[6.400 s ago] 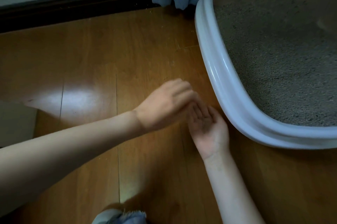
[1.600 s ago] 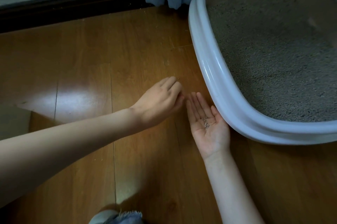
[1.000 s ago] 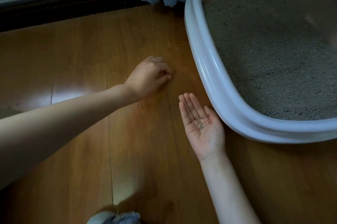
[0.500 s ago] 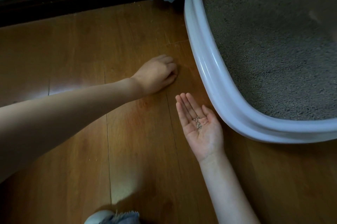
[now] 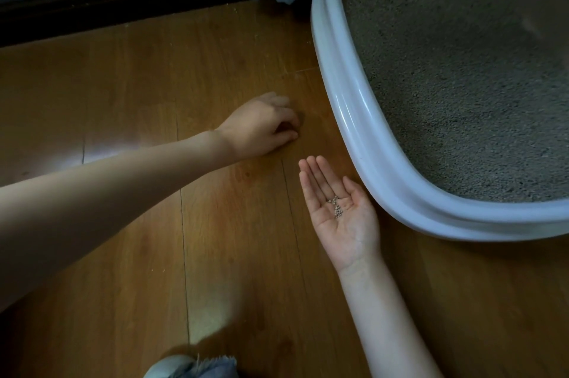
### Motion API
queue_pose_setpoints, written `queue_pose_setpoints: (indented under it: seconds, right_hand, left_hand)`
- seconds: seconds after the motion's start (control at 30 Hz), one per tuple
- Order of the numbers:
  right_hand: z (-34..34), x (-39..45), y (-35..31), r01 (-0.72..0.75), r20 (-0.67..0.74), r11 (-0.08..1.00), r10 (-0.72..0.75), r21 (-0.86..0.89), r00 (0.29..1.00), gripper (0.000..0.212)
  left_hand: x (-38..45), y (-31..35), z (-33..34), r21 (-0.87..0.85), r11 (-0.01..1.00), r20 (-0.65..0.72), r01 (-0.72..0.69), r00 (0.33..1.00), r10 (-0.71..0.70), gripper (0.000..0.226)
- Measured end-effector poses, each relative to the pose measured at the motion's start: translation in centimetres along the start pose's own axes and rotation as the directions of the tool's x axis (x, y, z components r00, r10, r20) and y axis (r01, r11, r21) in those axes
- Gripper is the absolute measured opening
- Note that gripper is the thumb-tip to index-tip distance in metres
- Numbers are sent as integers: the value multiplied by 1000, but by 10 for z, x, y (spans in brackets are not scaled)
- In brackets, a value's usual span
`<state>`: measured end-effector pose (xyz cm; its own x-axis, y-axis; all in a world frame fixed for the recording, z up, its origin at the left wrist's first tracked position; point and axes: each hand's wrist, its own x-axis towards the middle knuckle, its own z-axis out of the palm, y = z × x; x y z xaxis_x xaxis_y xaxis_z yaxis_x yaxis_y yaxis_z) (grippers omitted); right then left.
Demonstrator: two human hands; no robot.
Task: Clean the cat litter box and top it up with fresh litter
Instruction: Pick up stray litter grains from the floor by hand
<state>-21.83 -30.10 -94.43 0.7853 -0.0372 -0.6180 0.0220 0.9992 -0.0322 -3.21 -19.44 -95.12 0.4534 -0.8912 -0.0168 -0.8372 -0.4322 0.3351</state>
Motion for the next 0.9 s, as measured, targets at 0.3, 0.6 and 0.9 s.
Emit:
queue_pose_setpoints:
  seconds: [0.3,0.6,0.9]
  right_hand:
    - [-1,0,0,-1,0,1000,1,6,1000,44]
    - [-5,3,0,24,-26,1000,-24,-7,999,45]
    - [-8,8,3,63,-114,998,-63,-6,991,21]
  left_hand:
    - [7,12,11,138,990,-61,-42,997,50,15]
    - [20,30,6,452,886,168,-103,985,28,26]
    - [-19,81,-11,-35,991,-199,-127,973,117,17]
